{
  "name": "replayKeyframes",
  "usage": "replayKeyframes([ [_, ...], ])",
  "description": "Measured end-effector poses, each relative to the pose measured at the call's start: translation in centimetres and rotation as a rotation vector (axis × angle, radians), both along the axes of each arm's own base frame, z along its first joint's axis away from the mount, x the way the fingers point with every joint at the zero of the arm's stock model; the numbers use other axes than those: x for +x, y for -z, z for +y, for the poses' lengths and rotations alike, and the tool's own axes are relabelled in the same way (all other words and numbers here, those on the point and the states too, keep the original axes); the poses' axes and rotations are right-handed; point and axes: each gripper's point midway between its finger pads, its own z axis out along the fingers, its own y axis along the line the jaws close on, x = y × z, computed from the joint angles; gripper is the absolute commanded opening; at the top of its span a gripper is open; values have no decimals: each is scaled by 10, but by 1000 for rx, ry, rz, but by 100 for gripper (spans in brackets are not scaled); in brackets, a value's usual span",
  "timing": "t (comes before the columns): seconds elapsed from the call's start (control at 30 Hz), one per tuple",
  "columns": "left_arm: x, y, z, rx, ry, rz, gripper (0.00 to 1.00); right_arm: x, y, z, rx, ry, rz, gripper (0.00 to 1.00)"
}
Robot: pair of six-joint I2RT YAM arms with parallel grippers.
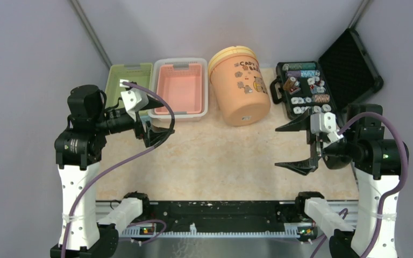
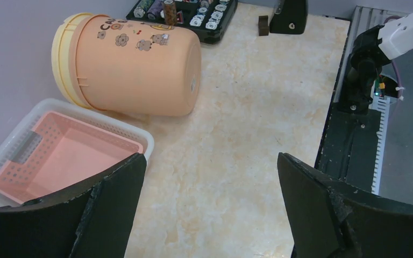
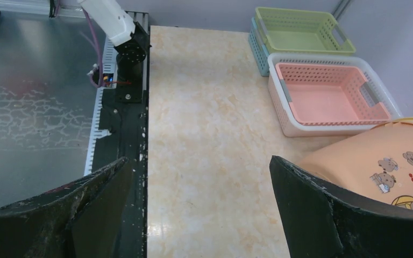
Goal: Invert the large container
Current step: Pick up the container from the container.
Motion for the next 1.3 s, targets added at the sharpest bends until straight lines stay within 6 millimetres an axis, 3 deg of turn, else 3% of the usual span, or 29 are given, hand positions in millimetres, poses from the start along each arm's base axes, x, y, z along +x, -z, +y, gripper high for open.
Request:
replayKeyframes([
  [0.43,2,0,1,-1,-15,6,99,1,-1,0,0,0,0,99],
  [0.67,13,5,6,15,-62,1,99,4,2,-2,-20,11,-22,99],
  [0.8,25,17,11,35,-107,13,99,12,13,-4,-45,31,-16,99],
  [1.07,52,40,26,106,-214,-2,99,50,48,-14,-115,136,48,99],
  [1.3,76,92,44,216,-302,35,99,73,75,-22,-156,203,73,99],
])
